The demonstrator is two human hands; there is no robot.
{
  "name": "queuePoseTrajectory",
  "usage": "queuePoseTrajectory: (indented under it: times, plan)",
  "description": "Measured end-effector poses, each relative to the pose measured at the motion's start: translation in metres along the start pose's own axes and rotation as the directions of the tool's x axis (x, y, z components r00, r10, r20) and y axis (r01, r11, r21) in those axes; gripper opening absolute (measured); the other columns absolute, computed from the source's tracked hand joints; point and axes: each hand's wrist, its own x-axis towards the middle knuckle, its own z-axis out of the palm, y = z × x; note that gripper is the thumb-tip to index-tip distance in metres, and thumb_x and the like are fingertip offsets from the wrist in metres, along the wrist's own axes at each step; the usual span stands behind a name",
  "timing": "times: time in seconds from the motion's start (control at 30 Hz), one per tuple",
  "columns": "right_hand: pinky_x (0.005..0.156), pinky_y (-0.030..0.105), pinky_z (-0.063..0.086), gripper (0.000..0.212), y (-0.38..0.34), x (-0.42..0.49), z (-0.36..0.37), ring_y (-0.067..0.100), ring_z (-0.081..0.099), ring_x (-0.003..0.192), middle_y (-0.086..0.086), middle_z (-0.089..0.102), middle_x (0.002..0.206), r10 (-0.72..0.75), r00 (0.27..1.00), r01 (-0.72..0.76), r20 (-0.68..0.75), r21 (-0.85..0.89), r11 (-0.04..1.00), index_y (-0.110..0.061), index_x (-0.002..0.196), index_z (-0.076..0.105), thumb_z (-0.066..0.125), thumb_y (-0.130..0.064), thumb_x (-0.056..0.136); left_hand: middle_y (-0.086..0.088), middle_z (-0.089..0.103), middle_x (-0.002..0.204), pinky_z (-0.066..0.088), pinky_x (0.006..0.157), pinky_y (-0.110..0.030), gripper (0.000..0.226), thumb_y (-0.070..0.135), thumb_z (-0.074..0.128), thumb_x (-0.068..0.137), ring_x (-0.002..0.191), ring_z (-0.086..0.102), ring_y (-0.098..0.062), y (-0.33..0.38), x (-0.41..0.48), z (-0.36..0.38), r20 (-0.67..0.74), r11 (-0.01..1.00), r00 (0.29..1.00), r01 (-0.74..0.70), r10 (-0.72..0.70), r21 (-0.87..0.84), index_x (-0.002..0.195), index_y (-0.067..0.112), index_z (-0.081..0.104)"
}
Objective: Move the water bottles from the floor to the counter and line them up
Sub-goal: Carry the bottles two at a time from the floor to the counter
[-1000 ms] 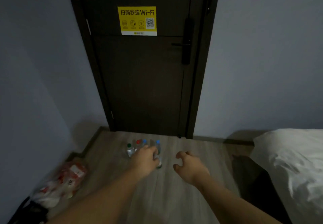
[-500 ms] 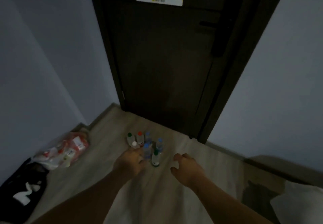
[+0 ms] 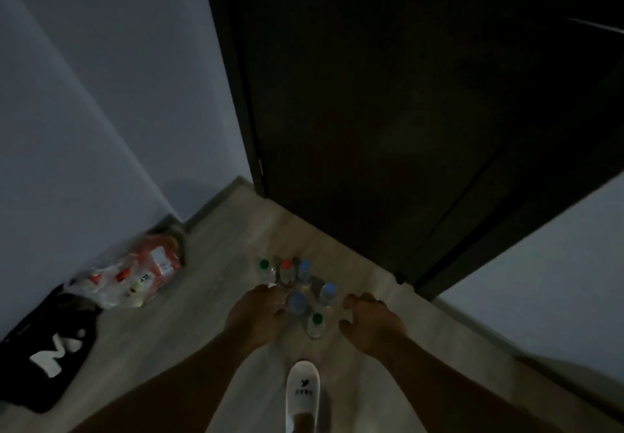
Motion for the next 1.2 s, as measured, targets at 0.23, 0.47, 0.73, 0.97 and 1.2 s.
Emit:
queuePoseTrajectory:
  times: [0.23, 0.47, 0.73, 0.97, 1.2]
  plan:
    - [0.098, 0.035, 0.045, 0.046, 0.005, 0.069, -0.023, 0.022, 0.049, 0.121, 0.006, 0.043, 0.137, -0.02, 0.994, 0.023, 0.108, -0.025, 0.999, -0.024, 0.138, 0.036, 0.046, -0.039, 0.096, -0.003, 0.051, 0.133, 0.045, 0.097, -0.028, 0.038, 0.027, 0.049, 0.095, 0.12, 0.052, -0.018, 0.006, 0.067, -0.009, 0.063, 0.996, 0.997, 0.058, -0.054, -0.063, 0.133, 0.022, 0.048]
    - [0.097, 0.034, 0.044, 0.041, 0.026, 0.139, -0.05, 0.023, 0.048, 0.12, 0.006, 0.045, 0.135, -0.061, 0.976, 0.094, 0.207, -0.152, 0.984, -0.023, 0.135, 0.039, 0.045, -0.035, 0.096, 0.002, 0.051, 0.13, 0.046, 0.093, -0.025, 0.035, 0.03, 0.051, 0.093, 0.116, 0.052, -0.014, 0.003, 0.115, 0.003, 0.113, 0.961, 0.97, 0.233, -0.217, -0.151, 0.128, 0.027, 0.05]
    - [0.096, 0.032, 0.047, 0.036, 0.041, 0.214, -0.05, 0.017, 0.052, 0.115, 0.003, 0.049, 0.131, -0.166, 0.921, 0.215, 0.352, -0.107, 0.971, -0.024, 0.129, 0.045, 0.046, -0.035, 0.095, 0.004, 0.053, 0.126, 0.047, 0.085, -0.022, 0.033, 0.032, 0.051, 0.093, 0.111, 0.053, -0.011, 0.017, 0.163, 0.028, 0.199, 0.87, 0.885, 0.456, -0.421, -0.186, 0.126, 0.029, 0.05]
    - [0.096, 0.036, 0.047, 0.037, 0.064, 0.26, -0.019, 0.021, 0.053, 0.116, 0.004, 0.05, 0.131, -0.11, 0.88, 0.218, 0.463, -0.187, 0.958, -0.025, 0.129, 0.046, 0.046, -0.034, 0.094, 0.002, 0.055, 0.124, 0.048, 0.086, -0.023, 0.034, 0.028, 0.052, 0.092, 0.109, 0.054, -0.012, 0.018, 0.202, 0.064, 0.212, 0.793, 0.833, 0.552, -0.51, -0.26, 0.126, 0.025, 0.052]
    - [0.09, 0.034, 0.044, 0.037, 0.083, 0.306, 0.025, 0.025, 0.052, 0.116, 0.008, 0.05, 0.129, -0.108, 0.872, 0.236, 0.478, -0.217, 0.947, -0.02, 0.128, 0.048, 0.045, -0.036, 0.095, 0.002, 0.055, 0.124, 0.045, 0.081, -0.02, 0.034, 0.029, 0.053, 0.092, 0.105, 0.055, -0.011, 0.003, 0.226, 0.129, 0.282, 0.759, 0.805, 0.589, -0.522, -0.277, 0.126, 0.025, 0.051]
